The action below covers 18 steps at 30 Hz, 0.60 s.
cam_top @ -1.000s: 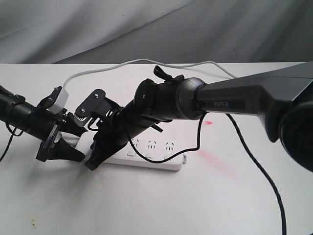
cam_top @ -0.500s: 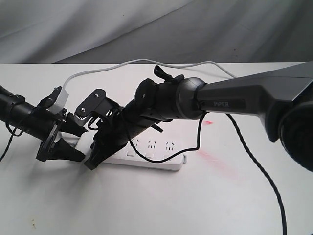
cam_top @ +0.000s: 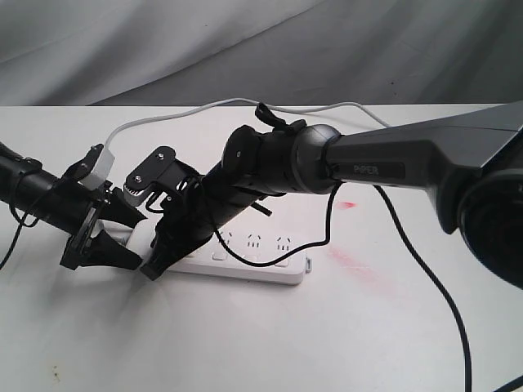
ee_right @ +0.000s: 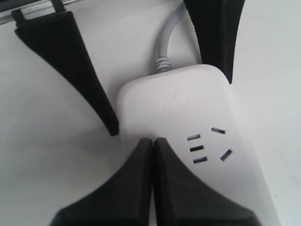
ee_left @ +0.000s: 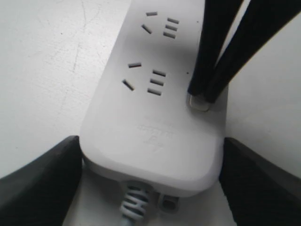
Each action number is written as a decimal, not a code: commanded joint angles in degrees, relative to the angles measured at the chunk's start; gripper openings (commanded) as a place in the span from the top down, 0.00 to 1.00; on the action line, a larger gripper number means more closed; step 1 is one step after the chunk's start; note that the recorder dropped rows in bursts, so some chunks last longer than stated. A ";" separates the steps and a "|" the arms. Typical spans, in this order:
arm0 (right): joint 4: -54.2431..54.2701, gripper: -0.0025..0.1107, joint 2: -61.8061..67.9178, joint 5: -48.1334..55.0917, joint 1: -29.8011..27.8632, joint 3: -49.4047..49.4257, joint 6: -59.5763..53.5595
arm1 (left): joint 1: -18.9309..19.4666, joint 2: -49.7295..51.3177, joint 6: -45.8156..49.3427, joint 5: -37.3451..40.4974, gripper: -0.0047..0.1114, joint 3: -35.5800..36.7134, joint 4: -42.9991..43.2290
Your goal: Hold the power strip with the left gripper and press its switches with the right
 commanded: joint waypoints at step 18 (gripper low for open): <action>-13.95 0.98 5.68 4.62 -0.12 -2.59 9.82 | -0.36 1.64 -1.24 -2.92 0.42 1.19 5.71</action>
